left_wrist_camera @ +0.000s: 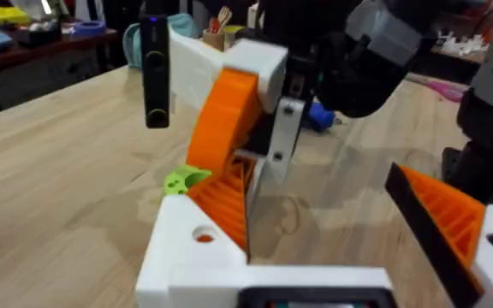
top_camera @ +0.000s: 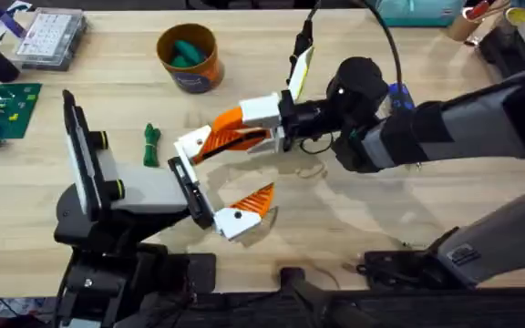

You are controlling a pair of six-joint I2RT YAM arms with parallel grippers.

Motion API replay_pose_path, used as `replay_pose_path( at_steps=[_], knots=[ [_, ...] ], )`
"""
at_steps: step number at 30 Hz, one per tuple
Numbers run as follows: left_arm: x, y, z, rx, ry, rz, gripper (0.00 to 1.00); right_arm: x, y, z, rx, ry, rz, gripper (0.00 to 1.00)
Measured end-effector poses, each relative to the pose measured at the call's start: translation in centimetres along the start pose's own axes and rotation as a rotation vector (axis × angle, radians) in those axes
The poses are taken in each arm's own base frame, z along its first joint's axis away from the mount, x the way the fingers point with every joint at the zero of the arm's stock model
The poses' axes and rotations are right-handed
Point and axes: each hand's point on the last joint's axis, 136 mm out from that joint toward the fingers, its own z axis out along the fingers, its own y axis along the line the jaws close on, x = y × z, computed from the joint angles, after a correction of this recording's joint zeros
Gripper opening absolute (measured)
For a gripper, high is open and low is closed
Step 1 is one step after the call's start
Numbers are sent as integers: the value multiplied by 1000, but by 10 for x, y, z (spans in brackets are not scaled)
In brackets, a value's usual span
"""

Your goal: Pick up the gripper from the table and insert it into the empty holder that is missing its gripper. Then pick up a screw, insert it into the mounting hole, and use the screwdriver to tighten it. Finally, clean up the table by picking up the vegetable and placing it into the bucket.

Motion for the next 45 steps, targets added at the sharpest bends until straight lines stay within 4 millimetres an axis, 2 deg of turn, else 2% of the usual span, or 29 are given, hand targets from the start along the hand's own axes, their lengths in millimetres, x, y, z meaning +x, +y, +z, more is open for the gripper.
replay_pose_path(
  at_steps=[3, 5, 13, 21, 25, 30, 34, 38, 40, 42, 45],
  knots=[
    [0, -3, 0, 16, 1, 0, 988, 1, 2, 2, -3, 6, -6, 931],
    [0, -4, 0, 22, 2, -1, 988, 1, 2, 2, -3, 6, -10, 991],
    [1, -5, 0, 27, 2, -2, 987, -2, 2, 0, -3, 0, -10, 996],
    [1, -5, 0, 27, 2, -2, 986, -24, 1, -24, 3, -70, -42, 996],
    [1, -5, 0, 27, 2, -2, 986, -46, 0, -44, 16, -153, -93, 996],
    [1, -5, 0, 27, 2, -2, 986, -83, -7, -67, 82, -255, -132, 996],
    [1, -5, 0, 28, 2, 0, 986, -111, -10, -72, 163, -283, -166, 996],
    [1, -6, 0, 31, 3, 3, 986, -130, -7, -73, 241, -270, -213, 996],
    [1, -6, 0, 31, 3, 4, 986, -132, -12, -79, 310, -263, -195, 996],
    [1, -6, 0, 33, 3, 4, 986, -127, -15, -90, 398, -258, -175, 996],
    [1, -6, 0, 35, 3, 4, 986, -114, -2, -109, 524, -258, -215, 996]
  ],
)
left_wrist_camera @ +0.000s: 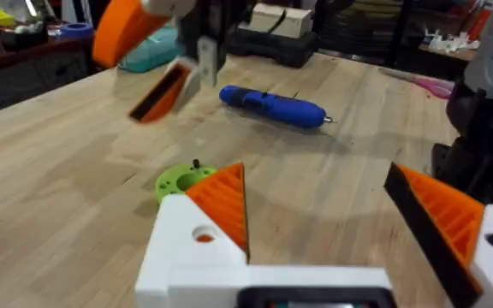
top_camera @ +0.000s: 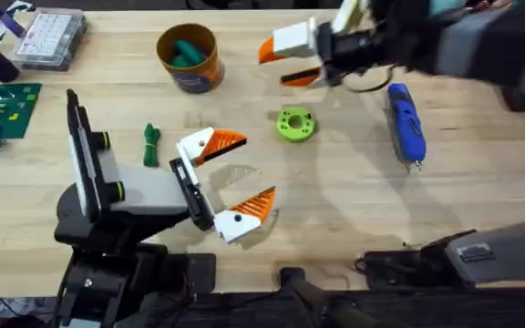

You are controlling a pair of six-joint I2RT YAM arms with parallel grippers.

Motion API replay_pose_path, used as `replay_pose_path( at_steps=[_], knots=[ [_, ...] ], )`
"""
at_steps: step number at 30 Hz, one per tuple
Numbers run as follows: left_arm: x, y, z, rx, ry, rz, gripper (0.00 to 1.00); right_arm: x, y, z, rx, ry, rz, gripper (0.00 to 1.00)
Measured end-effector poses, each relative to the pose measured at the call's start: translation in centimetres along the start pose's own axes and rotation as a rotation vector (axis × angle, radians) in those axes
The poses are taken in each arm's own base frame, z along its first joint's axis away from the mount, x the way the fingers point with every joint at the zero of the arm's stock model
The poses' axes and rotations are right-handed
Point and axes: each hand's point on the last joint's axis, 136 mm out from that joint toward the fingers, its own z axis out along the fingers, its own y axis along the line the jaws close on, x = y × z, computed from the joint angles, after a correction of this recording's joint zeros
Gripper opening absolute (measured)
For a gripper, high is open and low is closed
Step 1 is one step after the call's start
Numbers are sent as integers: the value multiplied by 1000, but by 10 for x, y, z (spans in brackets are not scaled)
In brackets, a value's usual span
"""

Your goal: Pick up the gripper from the table and insert it into the empty holder that is missing its gripper. Then pick up a screw, insert it into the mounting hole, and use the screwdriver to tighten it. Finally, clean up the table by picking up the vegetable and placing it into the bucket.

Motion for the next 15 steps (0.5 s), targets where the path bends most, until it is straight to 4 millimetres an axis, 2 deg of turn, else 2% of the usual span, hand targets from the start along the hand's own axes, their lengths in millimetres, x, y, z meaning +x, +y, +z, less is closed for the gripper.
replay_pose_path(
  at_steps=[3, 7, 10, 15],
  knots=[
    [0, 0, 0, 0, 0, 0, 986, 0, 12, -29, 107, -18, -105, 996],
    [0, 0, 0, 0, 0, 0, 986, 12, 27, -64, 240, -24, -228, 997],
    [0, 0, 0, 0, 0, 0, 986, 29, 24, -86, 353, -4, -266, 997],
    [0, 0, 0, 0, 0, 0, 986, 52, 7, -117, 541, 36, -295, 997]
  ],
)
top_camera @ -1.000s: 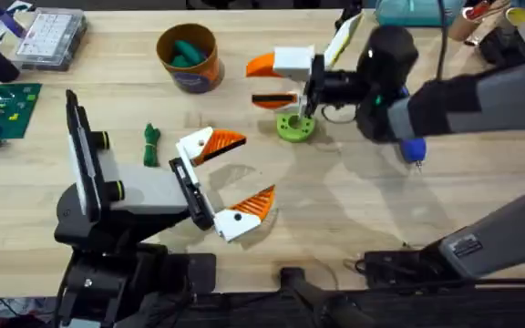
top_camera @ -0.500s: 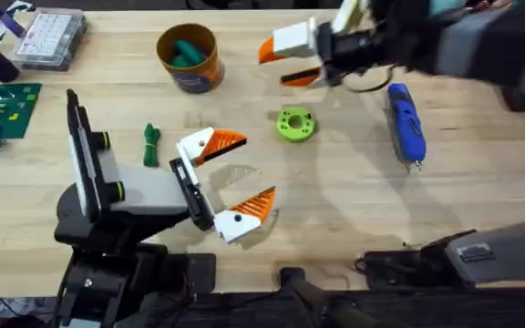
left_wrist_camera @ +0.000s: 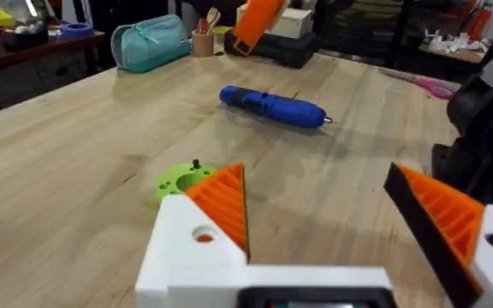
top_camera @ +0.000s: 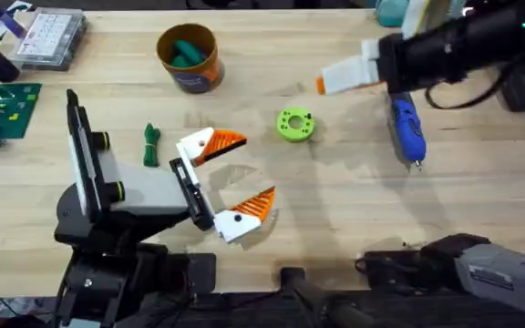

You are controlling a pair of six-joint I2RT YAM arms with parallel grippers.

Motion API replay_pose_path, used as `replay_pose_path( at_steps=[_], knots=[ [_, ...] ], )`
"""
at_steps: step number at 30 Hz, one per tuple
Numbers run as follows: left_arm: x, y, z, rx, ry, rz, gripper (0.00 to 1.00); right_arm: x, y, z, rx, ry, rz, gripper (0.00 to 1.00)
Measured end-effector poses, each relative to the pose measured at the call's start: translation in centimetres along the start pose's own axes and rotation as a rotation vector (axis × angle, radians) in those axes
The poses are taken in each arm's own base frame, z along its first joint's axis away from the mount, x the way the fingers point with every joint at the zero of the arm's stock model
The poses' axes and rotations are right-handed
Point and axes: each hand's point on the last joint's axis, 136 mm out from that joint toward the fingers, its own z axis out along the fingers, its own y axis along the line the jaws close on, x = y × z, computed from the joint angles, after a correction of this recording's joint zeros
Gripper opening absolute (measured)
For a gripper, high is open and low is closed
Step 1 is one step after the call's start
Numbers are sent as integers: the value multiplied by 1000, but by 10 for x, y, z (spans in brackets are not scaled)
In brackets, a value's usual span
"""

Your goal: Pick up the gripper from the table and insert it into the empty holder that is missing its gripper. Then pick up a screw, insert it into the mounting hole, and use the screwdriver to tighten it. Finally, clean up the table by picking up the vegetable and placing it into the bucket.

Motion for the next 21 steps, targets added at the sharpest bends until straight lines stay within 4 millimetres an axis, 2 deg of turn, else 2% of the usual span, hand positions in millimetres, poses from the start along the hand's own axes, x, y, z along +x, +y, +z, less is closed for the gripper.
replay_pose_path(
  at_steps=[5, 9, 17, 21],
  knots=[
    [0, 0, 0, 0, 0, 0, 986, 23, -16, -5, 96, 86, -29, 997],
    [0, 0, 0, 0, 0, -1, 986, 26, -22, 1, 121, 114, -48, 997],
    [0, 0, 0, 0, 0, 0, 986, 41, -27, 38, 197, 257, -127, 997],
    [0, 0, 0, 0, 0, 0, 986, 47, -32, 50, 231, 306, -140, 997]
  ],
)
